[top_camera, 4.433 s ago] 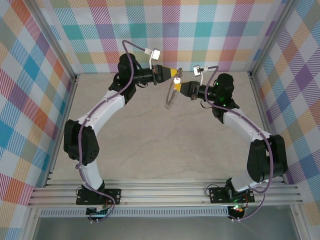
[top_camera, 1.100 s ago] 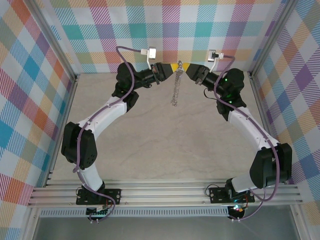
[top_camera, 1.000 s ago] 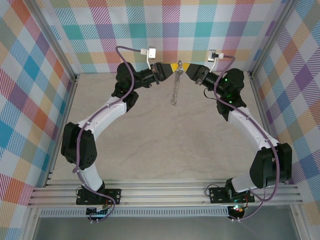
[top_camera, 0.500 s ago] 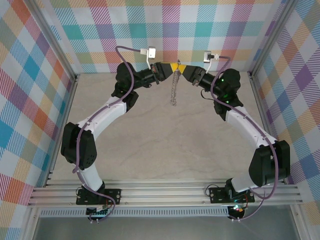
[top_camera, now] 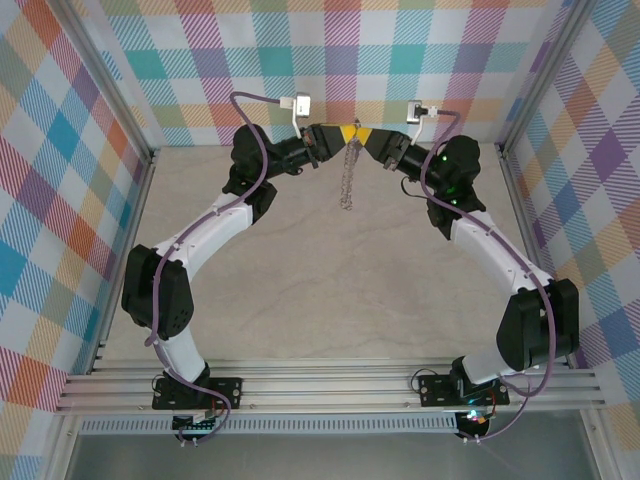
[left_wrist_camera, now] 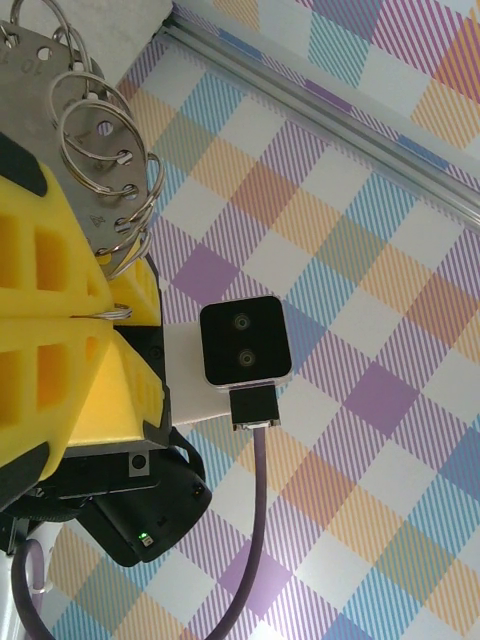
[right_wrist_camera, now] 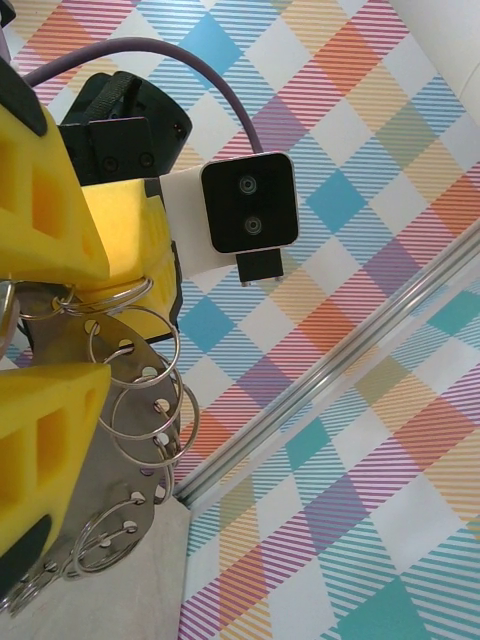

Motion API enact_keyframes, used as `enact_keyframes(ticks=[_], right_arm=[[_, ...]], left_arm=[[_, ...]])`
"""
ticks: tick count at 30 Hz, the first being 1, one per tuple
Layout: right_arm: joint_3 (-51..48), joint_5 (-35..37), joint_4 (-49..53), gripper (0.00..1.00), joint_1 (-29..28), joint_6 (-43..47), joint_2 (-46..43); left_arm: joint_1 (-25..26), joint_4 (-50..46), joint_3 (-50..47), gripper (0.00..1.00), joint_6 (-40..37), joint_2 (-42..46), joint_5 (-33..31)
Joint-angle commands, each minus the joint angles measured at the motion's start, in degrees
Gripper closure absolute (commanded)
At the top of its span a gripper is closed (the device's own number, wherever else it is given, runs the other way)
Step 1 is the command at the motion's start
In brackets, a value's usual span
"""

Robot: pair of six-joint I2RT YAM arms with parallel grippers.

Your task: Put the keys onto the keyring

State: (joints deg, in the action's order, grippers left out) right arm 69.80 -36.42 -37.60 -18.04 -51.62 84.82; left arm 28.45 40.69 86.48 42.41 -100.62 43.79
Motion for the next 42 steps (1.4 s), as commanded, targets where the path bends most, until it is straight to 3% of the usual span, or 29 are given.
enact_keyframes(ticks=[1,6,13,16,19,20,25,31,32,36,42], right_arm=[[2.3,-0.1,-2.1,0.74,-0.7,0.6,0.7],[2.0,0.4,-2.4,0.82,-0.6,0.4,0.9],[1.9,0.4,-2.6,1.00,-0.6,0.3,1.1],[1.7,0.5,-2.9,0.98,-0.5,0.2,1.2],[2.0,0.6,-3.1,0.81,-0.5,-0.2,1.5],[2.1,0.6,-3.1,0.80,-0.5,-0.3,1.6],[2.6,0.1,-3.2,1.00,-0.3,-0.4,2.2],[2.3,-0.3,-2.8,1.00,-0.1,-0.1,2.1],[2.0,-0.5,-2.8,1.00,0.0,-0.1,2.1],[1.6,-1.9,-0.9,1.00,0.7,1.7,1.5],[1.5,-6.1,6.1,1.00,2.4,7.5,0.1]], left_arm=[[1.5,2.5,0.3,1.00,-0.9,2.6,1.3],[1.7,2.3,0.4,1.00,-0.9,2.4,1.6],[2.0,1.9,0.6,1.00,-0.9,2.0,2.1],[2.1,1.8,0.5,1.00,-1.0,2.1,2.3],[2.2,1.6,0.5,1.00,-0.9,1.9,2.5],[2.3,1.6,0.5,1.00,-1.0,2.0,2.5],[2.4,1.3,0.6,1.00,-0.9,1.9,2.7],[2.4,-1.2,0.8,1.00,-2.3,2.4,2.0],[2.4,-2.2,0.8,0.99,-3.0,2.7,1.6],[1.8,-6.0,0.8,0.74,-6.2,4.3,0.5],[-0.8,-13.1,2.1,0.60,-11.7,6.6,1.5]])
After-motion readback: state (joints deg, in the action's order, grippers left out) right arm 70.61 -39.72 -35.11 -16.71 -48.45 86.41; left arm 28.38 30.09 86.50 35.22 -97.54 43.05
